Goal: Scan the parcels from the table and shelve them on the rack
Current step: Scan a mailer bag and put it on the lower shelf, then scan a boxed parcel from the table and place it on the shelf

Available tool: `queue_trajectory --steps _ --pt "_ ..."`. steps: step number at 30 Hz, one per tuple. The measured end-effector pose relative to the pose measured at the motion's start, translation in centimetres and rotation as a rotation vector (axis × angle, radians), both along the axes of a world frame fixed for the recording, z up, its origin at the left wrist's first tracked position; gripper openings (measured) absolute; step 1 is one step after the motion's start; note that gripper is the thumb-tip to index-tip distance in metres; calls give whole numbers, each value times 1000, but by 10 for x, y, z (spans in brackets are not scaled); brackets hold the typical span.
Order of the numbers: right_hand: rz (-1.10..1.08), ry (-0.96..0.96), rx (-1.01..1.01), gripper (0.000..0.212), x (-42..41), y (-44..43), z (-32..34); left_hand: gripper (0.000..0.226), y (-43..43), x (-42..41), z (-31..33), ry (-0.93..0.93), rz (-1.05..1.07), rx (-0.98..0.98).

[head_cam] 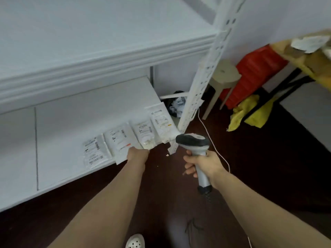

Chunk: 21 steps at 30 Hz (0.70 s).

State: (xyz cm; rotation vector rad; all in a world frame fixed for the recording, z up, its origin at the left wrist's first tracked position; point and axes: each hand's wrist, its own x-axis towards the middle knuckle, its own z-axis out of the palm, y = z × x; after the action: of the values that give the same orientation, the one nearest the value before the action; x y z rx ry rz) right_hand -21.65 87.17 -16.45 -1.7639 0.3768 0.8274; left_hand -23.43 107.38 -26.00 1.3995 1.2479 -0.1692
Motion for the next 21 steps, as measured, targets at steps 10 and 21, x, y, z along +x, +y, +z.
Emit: queue_trajectory --steps 10,21 --pt "-215 -201 -129 20 -33 -320 138 19 -314 27 155 -196 -285 -20" --pt "-602 -316 -464 12 -45 -597 230 42 -598 107 250 -362 -794 -61"
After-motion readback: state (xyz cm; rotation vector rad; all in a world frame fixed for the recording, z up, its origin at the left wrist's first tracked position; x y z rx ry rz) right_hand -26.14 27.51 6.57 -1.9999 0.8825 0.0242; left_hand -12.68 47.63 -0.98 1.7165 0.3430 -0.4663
